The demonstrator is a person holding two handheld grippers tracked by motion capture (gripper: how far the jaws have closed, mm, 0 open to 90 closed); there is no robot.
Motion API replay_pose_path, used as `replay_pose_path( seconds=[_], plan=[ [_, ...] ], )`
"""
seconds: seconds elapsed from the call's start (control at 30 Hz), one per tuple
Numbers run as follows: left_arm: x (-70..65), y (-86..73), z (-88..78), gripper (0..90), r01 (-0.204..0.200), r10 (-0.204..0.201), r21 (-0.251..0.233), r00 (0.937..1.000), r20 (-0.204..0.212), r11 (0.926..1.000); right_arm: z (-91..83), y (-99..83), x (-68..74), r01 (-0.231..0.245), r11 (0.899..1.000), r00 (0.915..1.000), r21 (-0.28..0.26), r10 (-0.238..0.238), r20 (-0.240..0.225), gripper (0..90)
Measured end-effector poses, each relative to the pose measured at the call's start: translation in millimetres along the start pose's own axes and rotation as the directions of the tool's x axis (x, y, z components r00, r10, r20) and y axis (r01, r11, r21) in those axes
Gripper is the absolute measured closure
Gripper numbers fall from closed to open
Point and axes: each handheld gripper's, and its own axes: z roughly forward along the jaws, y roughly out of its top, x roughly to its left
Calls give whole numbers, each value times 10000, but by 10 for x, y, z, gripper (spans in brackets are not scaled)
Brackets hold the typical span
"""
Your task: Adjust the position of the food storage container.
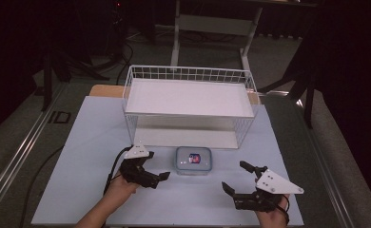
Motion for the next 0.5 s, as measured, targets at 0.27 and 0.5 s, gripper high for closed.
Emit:
replay_pose_path(
  seconds=[0.27, 0.5],
  plan=[
    [16, 32, -45, 18, 349, -346, -438, 9994, 61, 9984, 60, 37, 13, -342, 9992, 9994, 189, 341, 83, 111],
    [14, 103, 18, 18, 338, -345, -695, 9994, -89, 9970, 156, 92, -145, -1127, 9935, 9936, 176, 1127, -1, 111]
  ],
)
